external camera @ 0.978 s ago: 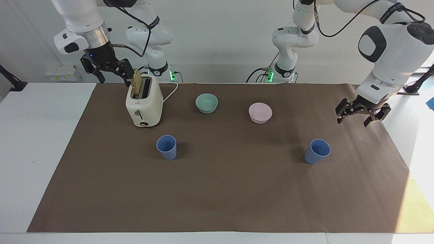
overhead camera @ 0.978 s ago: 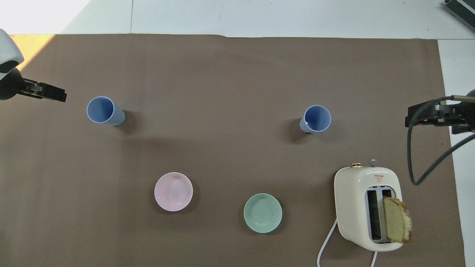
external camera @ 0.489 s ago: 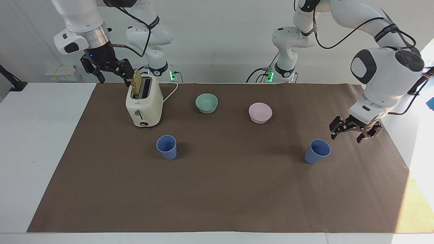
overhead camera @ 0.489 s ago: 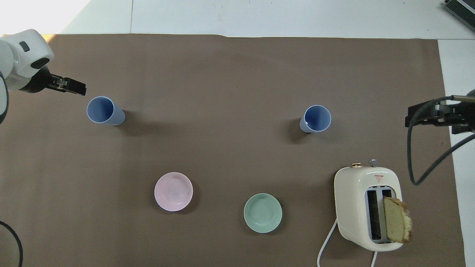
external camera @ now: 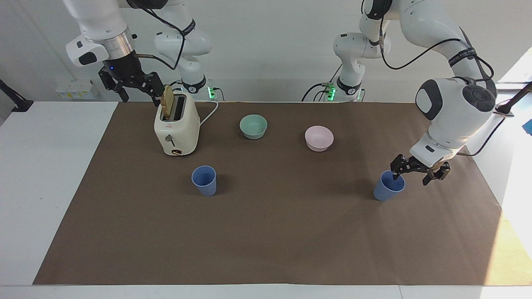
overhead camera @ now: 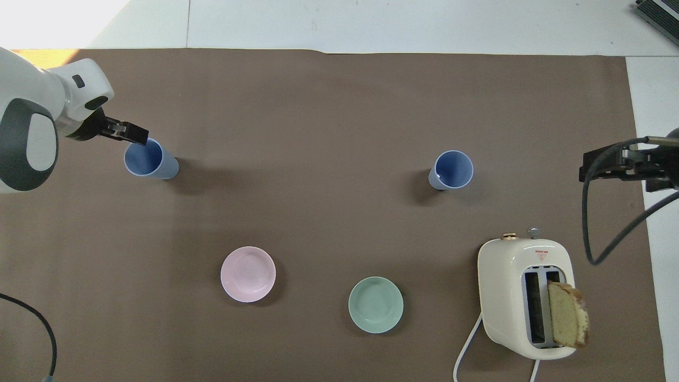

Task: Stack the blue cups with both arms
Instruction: 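Reach the left gripper toward the blue cup nearest it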

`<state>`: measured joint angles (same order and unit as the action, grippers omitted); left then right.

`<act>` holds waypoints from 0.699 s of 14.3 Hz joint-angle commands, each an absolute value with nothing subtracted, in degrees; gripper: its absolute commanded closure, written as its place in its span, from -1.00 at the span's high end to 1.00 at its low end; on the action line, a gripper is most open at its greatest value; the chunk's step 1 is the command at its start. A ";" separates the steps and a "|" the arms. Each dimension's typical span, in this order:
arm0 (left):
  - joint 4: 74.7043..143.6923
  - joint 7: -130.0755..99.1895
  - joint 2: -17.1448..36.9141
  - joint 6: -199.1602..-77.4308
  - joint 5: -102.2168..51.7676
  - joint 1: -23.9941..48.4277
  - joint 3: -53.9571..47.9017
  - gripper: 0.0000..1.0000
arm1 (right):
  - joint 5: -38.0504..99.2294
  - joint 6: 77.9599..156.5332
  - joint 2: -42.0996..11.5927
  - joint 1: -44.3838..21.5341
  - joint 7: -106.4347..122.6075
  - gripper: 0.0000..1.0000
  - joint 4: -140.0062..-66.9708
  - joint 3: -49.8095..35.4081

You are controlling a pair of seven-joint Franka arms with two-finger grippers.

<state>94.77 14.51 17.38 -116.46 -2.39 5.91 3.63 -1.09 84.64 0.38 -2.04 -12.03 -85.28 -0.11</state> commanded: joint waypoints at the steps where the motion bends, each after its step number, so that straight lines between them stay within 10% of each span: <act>1: 98.87 14.41 15.38 -119.00 -3.08 6.15 4.31 1.00 | 0.00 84.90 1.14 -1.67 -12.57 1.00 -86.13 -0.26; 10: 111.79 14.15 12.83 -130.68 -3.08 5.01 4.22 1.00 | 0.00 84.90 1.14 -1.67 -12.57 1.00 -86.13 -0.26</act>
